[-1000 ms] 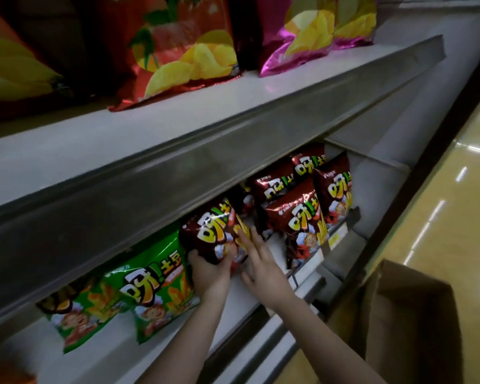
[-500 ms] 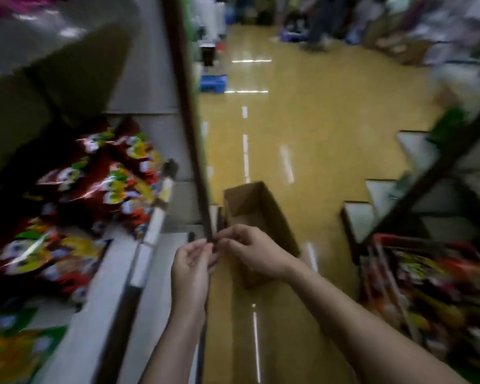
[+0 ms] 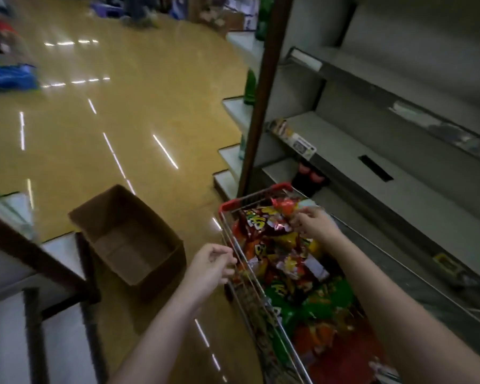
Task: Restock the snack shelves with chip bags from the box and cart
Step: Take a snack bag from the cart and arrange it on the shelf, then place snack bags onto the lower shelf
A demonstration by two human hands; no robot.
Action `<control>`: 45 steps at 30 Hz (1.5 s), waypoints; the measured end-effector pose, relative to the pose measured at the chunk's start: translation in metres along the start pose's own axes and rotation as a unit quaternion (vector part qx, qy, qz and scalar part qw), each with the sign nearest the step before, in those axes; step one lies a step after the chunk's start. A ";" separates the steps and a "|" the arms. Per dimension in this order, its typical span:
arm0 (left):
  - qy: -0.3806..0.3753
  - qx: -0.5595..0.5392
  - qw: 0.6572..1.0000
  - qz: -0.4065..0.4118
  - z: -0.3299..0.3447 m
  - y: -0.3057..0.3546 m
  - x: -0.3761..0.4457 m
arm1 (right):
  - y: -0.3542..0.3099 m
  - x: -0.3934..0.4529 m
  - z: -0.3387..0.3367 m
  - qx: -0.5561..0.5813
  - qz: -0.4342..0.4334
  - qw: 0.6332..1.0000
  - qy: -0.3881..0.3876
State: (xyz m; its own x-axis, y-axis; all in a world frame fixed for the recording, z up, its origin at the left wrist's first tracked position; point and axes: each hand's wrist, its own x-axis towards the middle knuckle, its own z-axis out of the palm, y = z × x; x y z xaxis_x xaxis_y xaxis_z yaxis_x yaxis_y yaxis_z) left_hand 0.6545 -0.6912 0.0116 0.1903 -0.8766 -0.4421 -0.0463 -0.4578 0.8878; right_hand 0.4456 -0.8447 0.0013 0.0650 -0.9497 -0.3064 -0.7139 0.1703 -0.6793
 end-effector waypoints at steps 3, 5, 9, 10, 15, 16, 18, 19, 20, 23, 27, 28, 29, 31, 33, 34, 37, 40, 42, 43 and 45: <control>-0.034 0.029 0.999 -0.021 0.032 0.007 0.020 | 0.069 0.023 -0.011 -0.084 0.064 0.994 0.025; -0.044 0.044 0.997 -0.037 0.048 0.007 0.034 | 0.101 0.030 -0.004 -0.143 0.076 0.987 -0.018; -0.064 0.073 0.993 -0.063 0.078 -0.001 0.062 | 0.147 0.037 0.033 -0.163 0.101 0.973 -0.128; -0.069 0.079 0.992 -0.068 0.086 -0.004 0.067 | 0.156 0.036 0.046 -0.154 0.103 0.969 -0.163; -0.080 0.102 0.987 -0.094 0.117 -0.013 0.090 | 0.199 0.022 0.117 -0.161 0.115 0.930 -0.310; -0.082 0.111 0.986 -0.095 0.121 -0.016 0.094 | 0.206 0.017 0.128 -0.171 0.118 0.928 -0.310; -0.080 0.127 0.984 -0.095 0.125 -0.021 0.102 | 0.215 0.011 0.139 -0.204 0.110 0.927 -0.296; -0.077 0.127 0.984 -0.094 0.127 -0.023 0.106 | 0.215 0.012 0.138 -0.211 0.109 0.926 -0.293; -0.077 0.134 0.984 -0.090 0.129 -0.026 0.110 | 0.213 0.016 0.131 -0.213 0.104 0.925 -0.296; -0.110 0.197 0.971 -0.074 0.140 -0.035 0.123 | 0.191 0.033 0.080 -0.225 0.094 0.906 -0.347; -0.234 0.327 0.915 -0.036 0.166 -0.044 0.132 | 0.144 0.041 -0.010 -0.231 0.027 0.904 -0.358; -0.253 0.392 0.885 -0.010 0.174 -0.043 0.133 | 0.133 0.040 -0.030 -0.229 -0.002 0.908 -0.350; -0.265 0.450 0.853 0.018 0.181 -0.042 0.133 | 0.122 0.038 -0.047 -0.229 -0.034 0.912 -0.339; -0.271 0.507 0.816 0.060 0.192 -0.037 0.135 | 0.111 0.034 -0.073 -0.201 -0.095 0.925 -0.308; -0.242 0.479 0.842 0.064 0.197 -0.031 0.138 | 0.116 0.032 -0.083 -0.116 -0.120 0.955 -0.245; -0.214 0.458 0.861 0.051 0.197 -0.026 0.139 | 0.122 0.031 -0.082 -0.056 -0.123 0.974 -0.184; -0.089 0.372 0.924 -0.013 0.190 -0.017 0.145 | 0.157 0.029 -0.053 0.016 -0.081 0.994 0.075; 0.022 0.262 0.965 -0.023 0.174 -0.019 0.151 | 0.206 0.025 0.005 -0.104 -0.011 0.994 -0.023; 0.039 0.229 0.972 -0.018 0.164 -0.024 0.151 | 0.246 0.018 0.050 -0.250 0.044 0.937 -0.241; 0.038 0.210 0.977 -0.018 0.160 -0.025 0.150 | 0.263 0.011 0.069 -0.317 0.067 0.890 -0.321; 0.028 0.184 0.982 -0.028 0.150 -0.026 0.144 | 0.294 0.003 0.096 -0.396 0.083 0.834 -0.375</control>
State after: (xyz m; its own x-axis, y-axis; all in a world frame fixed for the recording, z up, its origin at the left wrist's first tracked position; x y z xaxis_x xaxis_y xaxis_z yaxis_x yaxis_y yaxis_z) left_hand 0.5359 -0.8278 -0.0938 0.2563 -0.8439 -0.4712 -0.3830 -0.5363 0.7521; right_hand 0.3030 -0.7724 -0.2637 0.1256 -0.4489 -0.8847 -0.9740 -0.2254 -0.0240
